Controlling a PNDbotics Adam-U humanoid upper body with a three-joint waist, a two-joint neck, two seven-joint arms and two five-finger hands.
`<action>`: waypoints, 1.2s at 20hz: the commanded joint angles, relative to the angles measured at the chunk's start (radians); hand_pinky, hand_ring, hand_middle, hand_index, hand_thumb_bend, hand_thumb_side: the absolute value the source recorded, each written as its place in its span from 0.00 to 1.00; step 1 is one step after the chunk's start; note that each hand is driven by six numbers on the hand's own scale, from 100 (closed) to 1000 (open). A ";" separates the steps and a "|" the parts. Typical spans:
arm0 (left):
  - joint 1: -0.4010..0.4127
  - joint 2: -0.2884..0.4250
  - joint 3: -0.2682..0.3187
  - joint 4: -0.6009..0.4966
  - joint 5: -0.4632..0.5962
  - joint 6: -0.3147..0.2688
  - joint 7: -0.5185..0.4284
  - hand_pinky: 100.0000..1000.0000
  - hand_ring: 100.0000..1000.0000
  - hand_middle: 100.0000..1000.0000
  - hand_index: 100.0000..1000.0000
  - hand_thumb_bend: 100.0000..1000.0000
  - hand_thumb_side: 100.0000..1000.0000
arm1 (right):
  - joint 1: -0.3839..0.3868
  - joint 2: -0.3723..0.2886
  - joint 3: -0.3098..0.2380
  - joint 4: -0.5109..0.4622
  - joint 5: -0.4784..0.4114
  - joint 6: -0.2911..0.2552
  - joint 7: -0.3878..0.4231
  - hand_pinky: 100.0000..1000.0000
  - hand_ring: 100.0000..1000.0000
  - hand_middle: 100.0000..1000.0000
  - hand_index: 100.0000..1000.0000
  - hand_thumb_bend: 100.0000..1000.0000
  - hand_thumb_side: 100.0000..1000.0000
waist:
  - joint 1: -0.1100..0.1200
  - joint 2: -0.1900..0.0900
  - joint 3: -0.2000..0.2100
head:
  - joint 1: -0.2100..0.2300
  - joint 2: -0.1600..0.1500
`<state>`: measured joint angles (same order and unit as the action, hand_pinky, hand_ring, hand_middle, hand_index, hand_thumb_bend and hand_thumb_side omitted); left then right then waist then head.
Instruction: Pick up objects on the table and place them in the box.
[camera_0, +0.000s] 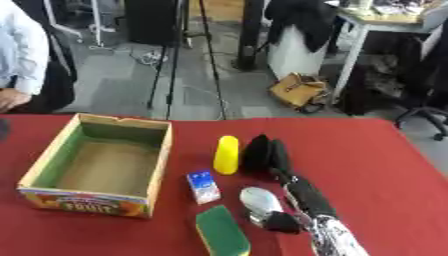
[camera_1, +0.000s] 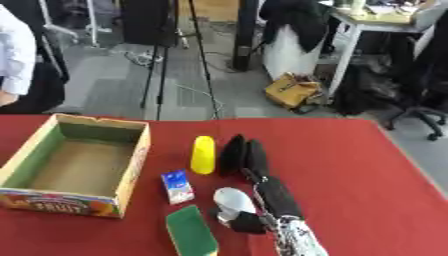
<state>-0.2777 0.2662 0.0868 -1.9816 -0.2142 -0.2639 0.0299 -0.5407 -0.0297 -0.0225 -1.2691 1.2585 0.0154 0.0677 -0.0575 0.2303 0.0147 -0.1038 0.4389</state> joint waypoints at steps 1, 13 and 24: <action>-0.015 0.001 0.000 -0.018 0.007 -0.001 -0.006 0.92 0.79 0.74 0.75 0.00 0.69 | -0.024 -0.009 -0.008 0.013 0.013 -0.001 -0.013 1.00 1.00 0.92 1.00 0.76 0.83 | 0.007 -0.010 0.003 | -0.005 -0.015; -0.016 -0.004 -0.001 -0.018 0.014 0.000 -0.016 0.93 0.79 0.74 0.75 0.00 0.69 | -0.046 -0.018 -0.017 0.057 -0.007 -0.022 -0.004 0.99 1.00 0.89 1.00 0.77 0.80 | 0.014 -0.002 0.007 | -0.009 -0.025; -0.016 -0.005 0.001 -0.018 0.017 0.000 -0.021 0.93 0.78 0.75 0.76 0.00 0.68 | -0.053 -0.030 -0.028 0.053 -0.071 -0.019 0.051 0.90 0.96 0.83 0.95 0.69 0.75 | 0.019 0.000 0.005 | -0.010 -0.024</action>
<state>-0.2799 0.2573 0.0858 -1.9816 -0.2012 -0.2629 0.0120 -0.5770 -0.0394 -0.0453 -1.2002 1.1977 -0.0036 0.1134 -0.0433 0.2443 0.0200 -0.1110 0.4227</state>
